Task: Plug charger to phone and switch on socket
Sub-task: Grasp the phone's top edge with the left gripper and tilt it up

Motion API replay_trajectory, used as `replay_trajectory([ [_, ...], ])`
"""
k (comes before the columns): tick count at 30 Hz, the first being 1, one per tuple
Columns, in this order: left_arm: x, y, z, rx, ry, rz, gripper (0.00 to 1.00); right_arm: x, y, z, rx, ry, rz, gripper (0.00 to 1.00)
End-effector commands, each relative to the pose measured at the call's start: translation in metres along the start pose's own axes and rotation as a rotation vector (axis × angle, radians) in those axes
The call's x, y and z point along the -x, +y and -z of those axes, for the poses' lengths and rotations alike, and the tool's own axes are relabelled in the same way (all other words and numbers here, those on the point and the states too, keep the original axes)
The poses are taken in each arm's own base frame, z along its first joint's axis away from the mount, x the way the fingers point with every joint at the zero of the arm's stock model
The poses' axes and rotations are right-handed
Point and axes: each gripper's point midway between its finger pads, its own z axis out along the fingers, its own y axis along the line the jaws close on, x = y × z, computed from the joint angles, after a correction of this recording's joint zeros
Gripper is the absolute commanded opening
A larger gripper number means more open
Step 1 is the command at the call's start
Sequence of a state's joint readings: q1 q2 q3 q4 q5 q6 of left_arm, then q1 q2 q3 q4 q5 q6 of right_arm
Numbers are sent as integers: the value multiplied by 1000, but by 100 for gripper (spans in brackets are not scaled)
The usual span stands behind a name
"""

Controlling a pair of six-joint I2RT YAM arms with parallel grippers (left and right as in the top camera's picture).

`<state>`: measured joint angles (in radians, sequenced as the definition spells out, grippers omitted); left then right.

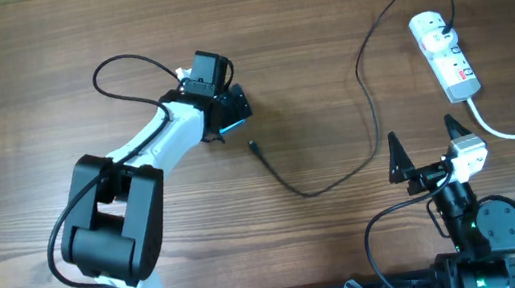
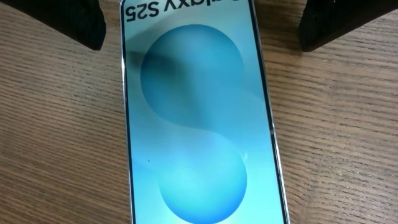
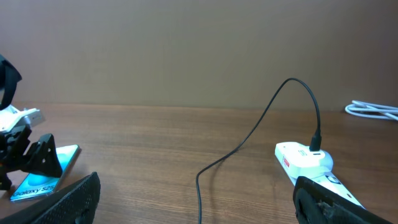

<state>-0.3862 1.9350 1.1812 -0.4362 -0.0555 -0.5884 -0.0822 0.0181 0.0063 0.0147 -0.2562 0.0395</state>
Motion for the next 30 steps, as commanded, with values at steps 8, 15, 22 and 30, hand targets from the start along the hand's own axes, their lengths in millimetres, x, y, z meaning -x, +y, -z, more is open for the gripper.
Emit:
replay_trajectory([
  [8,111,-19,102,33,-96,22,99,2,-3,1,-18,-10,14,100],
  [15,72,-14,36,127,63,-14,100,2,-3,1,-18,-10,13,100],
  [22,49,-1,-15,191,155,-25,100,2,-3,1,-18,-10,14,100],
  [30,40,2,-34,205,178,-30,100,2,-3,1,-18,-10,14,100],
])
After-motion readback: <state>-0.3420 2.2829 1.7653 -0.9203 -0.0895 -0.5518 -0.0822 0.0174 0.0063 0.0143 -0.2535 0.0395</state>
